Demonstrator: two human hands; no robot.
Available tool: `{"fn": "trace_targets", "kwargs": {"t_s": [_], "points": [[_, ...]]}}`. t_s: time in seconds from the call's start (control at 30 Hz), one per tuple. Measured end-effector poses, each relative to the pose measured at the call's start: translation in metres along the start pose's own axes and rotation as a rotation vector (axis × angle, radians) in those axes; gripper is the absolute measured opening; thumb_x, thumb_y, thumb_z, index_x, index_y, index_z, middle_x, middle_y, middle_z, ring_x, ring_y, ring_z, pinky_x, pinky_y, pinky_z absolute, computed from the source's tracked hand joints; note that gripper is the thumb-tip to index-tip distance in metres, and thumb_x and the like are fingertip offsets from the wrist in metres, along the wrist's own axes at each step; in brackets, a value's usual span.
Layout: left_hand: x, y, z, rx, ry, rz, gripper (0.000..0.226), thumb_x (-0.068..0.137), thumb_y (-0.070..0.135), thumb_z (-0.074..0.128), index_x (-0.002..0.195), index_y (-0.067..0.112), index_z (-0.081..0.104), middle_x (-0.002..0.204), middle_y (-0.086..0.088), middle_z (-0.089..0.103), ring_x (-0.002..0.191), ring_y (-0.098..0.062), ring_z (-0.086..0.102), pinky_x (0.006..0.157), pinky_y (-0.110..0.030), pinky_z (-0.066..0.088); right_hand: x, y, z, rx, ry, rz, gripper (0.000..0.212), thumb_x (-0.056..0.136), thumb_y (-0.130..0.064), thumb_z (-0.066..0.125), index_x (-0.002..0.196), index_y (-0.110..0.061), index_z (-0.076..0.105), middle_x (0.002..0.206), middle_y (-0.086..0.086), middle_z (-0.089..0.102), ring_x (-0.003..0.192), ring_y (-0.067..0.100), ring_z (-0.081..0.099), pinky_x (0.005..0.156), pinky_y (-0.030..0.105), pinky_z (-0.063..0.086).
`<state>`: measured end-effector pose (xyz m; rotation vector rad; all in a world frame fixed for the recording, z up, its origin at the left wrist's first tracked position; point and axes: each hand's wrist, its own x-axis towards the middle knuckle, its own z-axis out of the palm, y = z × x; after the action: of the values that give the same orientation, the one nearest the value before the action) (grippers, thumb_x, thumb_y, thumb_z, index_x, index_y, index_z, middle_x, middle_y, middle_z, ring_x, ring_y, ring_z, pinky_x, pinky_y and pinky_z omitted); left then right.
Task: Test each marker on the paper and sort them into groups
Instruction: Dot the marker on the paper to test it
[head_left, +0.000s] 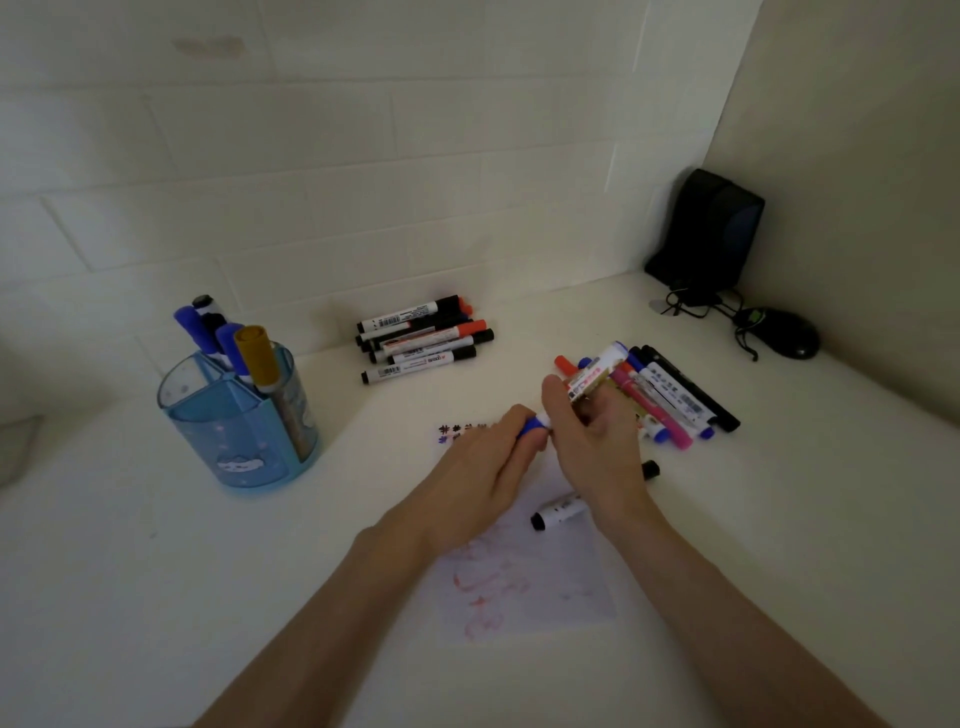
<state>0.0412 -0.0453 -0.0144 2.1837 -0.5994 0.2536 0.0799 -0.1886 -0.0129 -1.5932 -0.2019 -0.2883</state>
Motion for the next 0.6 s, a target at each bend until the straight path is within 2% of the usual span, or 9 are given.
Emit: {"fn": "trace_targets", "kwargs": {"t_s": [0.13, 0.2, 0.27, 0.33, 0.4, 0.5, 0.53, 0.6], "points": [[0.001, 0.006, -0.004, -0.111, -0.047, -0.016, 0.022, 0.11, 0.023, 0.036, 0.094, 0.018, 0.049, 0.064, 0.011, 0.042, 0.054, -0.008, 0.038, 0.058, -0.016, 0.031, -0.001, -0.001, 0.001, -0.008, -0.018, -0.002, 0.031, 0.104, -0.016, 0.061, 0.074, -0.018, 0.054, 0.053, -0.016, 0.053, 0.048, -0.002, 0.05, 0.049, 0.015, 0.042], [-0.004, -0.001, -0.013, -0.133, -0.06, -0.042, 0.025, 0.11, 0.026, 0.036, 0.09, 0.021, 0.049, 0.067, 0.009, 0.044, 0.058, -0.007, 0.039, 0.061, -0.019, 0.034, 0.011, -0.008, -0.011, 0.075, 0.138, 0.1, 0.031, 0.103, -0.021, 0.063, 0.073, -0.019, 0.056, 0.053, -0.014, 0.053, 0.05, 0.002, 0.047, 0.051, 0.024, 0.04], [-0.011, -0.014, -0.027, -0.133, -0.005, -0.081, 0.025, 0.11, 0.027, 0.037, 0.088, 0.025, 0.049, 0.069, 0.012, 0.045, 0.062, -0.005, 0.041, 0.063, -0.019, 0.034, 0.029, -0.012, -0.039, 0.085, 0.316, 0.135, 0.031, 0.102, -0.025, 0.062, 0.071, -0.02, 0.06, 0.055, -0.013, 0.059, 0.056, 0.005, 0.053, 0.062, 0.034, 0.046], [-0.014, -0.025, -0.037, -0.162, 0.067, -0.118, 0.022, 0.109, 0.027, 0.039, 0.092, 0.028, 0.052, 0.071, 0.014, 0.047, 0.064, -0.005, 0.042, 0.063, -0.02, 0.036, 0.033, -0.01, -0.056, 0.036, 0.305, 0.118, 0.03, 0.099, -0.029, 0.063, 0.071, -0.018, 0.062, 0.063, -0.012, 0.067, 0.067, 0.004, 0.064, 0.074, 0.04, 0.054], [-0.011, -0.028, -0.036, -0.174, 0.081, -0.14, 0.014, 0.108, 0.028, 0.042, 0.104, 0.026, 0.056, 0.076, 0.014, 0.053, 0.066, -0.007, 0.047, 0.064, -0.022, 0.041, 0.029, -0.005, -0.056, -0.002, 0.236, 0.102, 0.028, 0.096, -0.032, 0.066, 0.071, -0.019, 0.064, 0.068, -0.011, 0.07, 0.074, 0.002, 0.068, 0.075, 0.035, 0.056], [-0.01, -0.023, -0.023, -0.138, 0.056, -0.14, 0.011, 0.105, 0.026, 0.05, 0.114, 0.03, 0.053, 0.097, 0.019, 0.059, 0.082, -0.012, 0.059, 0.073, -0.031, 0.051, 0.025, -0.003, -0.046, -0.018, 0.191, 0.05, 0.024, 0.096, -0.032, 0.07, 0.076, -0.019, 0.066, 0.072, -0.011, 0.073, 0.069, -0.003, 0.068, 0.061, 0.014, 0.052], [-0.01, -0.022, -0.019, -0.129, 0.043, -0.144, 0.011, 0.103, 0.031, 0.053, 0.114, 0.033, 0.052, 0.103, 0.019, 0.059, 0.086, -0.014, 0.059, 0.076, -0.034, 0.051, 0.025, -0.003, -0.044, -0.025, 0.182, 0.037, 0.024, 0.095, -0.032, 0.071, 0.074, -0.022, 0.065, 0.069, -0.012, 0.072, 0.065, -0.003, 0.066, 0.057, 0.012, 0.049], [-0.011, -0.017, -0.015, -0.077, 0.0, -0.179, 0.026, 0.09, 0.056, 0.06, 0.109, 0.04, 0.053, 0.1, 0.022, 0.057, 0.087, -0.009, 0.058, 0.074, -0.028, 0.049, 0.025, -0.003, -0.041, -0.028, 0.159, 0.016, 0.027, 0.093, -0.036, 0.072, 0.068, -0.029, 0.064, 0.066, -0.012, 0.069, 0.061, -0.003, 0.064, 0.055, 0.011, 0.047]]}}
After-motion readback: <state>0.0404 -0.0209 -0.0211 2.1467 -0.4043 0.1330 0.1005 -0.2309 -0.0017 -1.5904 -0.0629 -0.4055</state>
